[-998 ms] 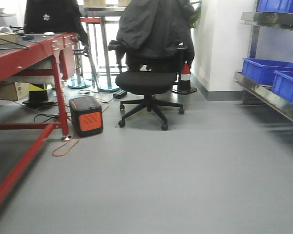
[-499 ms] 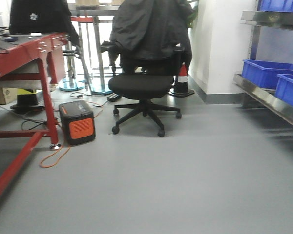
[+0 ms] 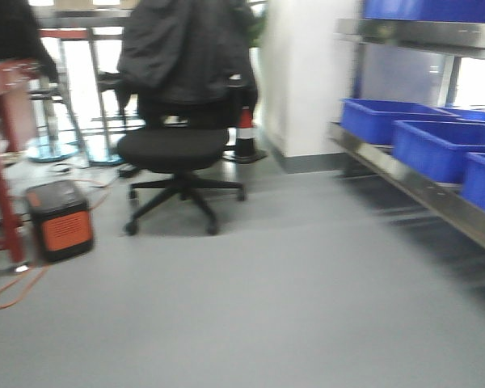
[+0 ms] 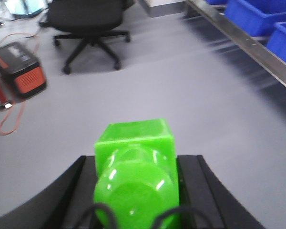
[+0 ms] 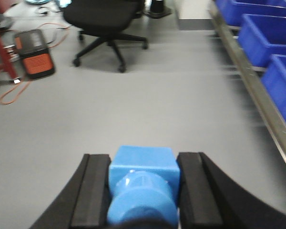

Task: Grab block from conveyor and place in blue bin
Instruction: 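Turn the base toward the shelving with blue bins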

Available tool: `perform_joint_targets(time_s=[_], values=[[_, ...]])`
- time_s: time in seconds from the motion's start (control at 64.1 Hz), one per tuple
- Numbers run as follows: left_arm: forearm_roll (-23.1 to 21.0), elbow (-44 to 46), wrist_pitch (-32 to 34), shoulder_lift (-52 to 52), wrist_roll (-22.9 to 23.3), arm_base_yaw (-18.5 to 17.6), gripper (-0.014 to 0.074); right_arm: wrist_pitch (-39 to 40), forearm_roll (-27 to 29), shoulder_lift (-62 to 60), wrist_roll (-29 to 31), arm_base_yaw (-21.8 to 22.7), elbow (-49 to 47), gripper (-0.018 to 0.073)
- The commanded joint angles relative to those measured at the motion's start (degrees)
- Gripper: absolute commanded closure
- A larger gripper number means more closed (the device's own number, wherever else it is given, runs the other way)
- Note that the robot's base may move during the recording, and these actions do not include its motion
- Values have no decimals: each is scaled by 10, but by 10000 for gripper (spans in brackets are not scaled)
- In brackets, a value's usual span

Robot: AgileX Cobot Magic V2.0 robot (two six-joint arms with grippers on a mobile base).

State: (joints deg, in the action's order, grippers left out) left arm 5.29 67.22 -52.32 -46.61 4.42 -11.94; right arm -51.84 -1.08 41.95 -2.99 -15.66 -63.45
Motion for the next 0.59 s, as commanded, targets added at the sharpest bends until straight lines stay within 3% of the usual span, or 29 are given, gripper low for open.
perform_joint_targets(time_s=[0.0, 0.577], values=[[0, 4, 12, 1, 2, -3, 707, 8, -4, -4, 1, 0, -4, 712], [0, 4, 12, 1, 2, -3, 707, 8, -4, -4, 1, 0, -4, 712]])
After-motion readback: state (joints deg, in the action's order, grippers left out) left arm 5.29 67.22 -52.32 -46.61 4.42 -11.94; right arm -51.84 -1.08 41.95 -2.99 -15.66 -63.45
